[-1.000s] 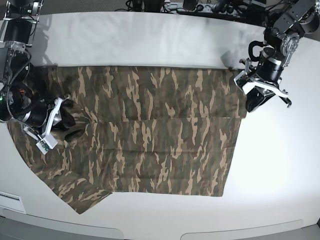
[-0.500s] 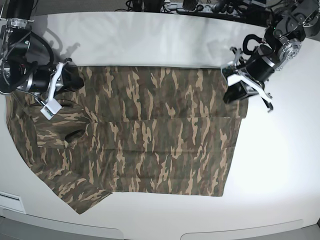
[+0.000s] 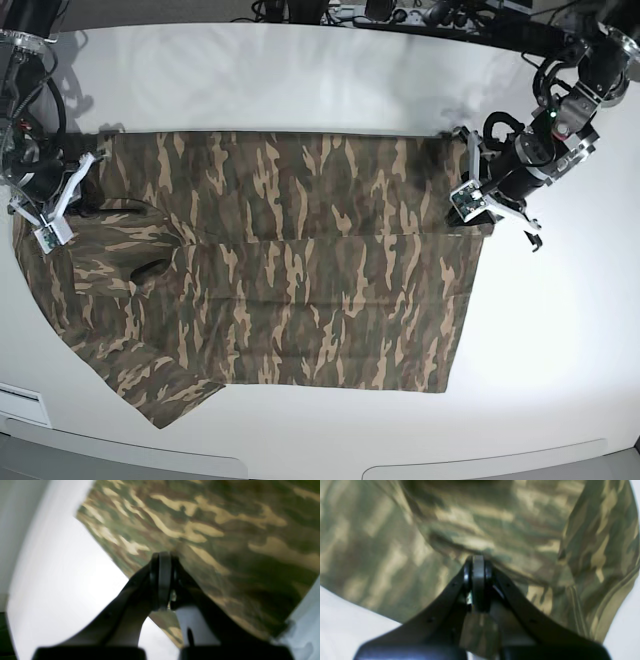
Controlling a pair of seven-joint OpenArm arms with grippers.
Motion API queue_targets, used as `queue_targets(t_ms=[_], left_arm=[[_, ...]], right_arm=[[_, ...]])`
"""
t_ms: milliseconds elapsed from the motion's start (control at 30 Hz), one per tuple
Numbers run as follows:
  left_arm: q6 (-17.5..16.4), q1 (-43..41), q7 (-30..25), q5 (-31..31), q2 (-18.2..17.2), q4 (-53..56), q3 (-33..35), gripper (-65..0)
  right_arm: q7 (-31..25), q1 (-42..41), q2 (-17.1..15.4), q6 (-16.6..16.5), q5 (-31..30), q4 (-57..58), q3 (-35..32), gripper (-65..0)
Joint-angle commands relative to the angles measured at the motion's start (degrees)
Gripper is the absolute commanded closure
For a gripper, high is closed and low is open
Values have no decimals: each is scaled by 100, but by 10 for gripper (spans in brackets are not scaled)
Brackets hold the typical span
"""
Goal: Fold the T-shirt properly
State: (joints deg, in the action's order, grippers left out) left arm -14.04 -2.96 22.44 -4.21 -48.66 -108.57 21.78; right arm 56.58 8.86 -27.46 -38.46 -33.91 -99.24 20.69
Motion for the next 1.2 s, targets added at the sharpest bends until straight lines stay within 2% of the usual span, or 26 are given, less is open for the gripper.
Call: queue_targets(t_ms=[0,100,200,333,400,533,667,800,933,1000,1167], left_arm=[[-4,94,-68,4,-55,81,-48,0],[-238,87,33,0,131,487,-48,0],[-496,74,160,-118,260,728,-48,0],[-704,74,643,-476,308,715,-46,0],[-704,70,872,-496,308,614,-48,0],[-750,-55,1469,-647,289,229,-48,0],[-691,-361,2122,-562,267,-85,-48,0],[-671,-566,2417,-529,264,-227,-48,0],[-599,-885,2424,-92,260,-352,-48,0],[-476,-1058,2448,111,262,-407,-48,0],[-481,-1419,2461,387,262,-723,-48,0]], right_arm=[[-260,-81,-114,111,177,33,-63,0],[-616,-81,-114,385,789,328,-264,0],[-640,-79,-109,485,824,647,-396,0],[-306,-76,-114,485,754,1174,-455,0],[-55,4,-129,479,468,1224,-415,0],[293,396,-129,68,-251,1097,-271,0],[369,973,-127,63,-361,763,-225,0],[345,1386,-127,214,-203,433,-225,0],[258,1775,-127,385,275,260,-225,0],[260,1937,-127,535,286,208,-225,0],[258,2275,-127,804,297,81,-225,0]])
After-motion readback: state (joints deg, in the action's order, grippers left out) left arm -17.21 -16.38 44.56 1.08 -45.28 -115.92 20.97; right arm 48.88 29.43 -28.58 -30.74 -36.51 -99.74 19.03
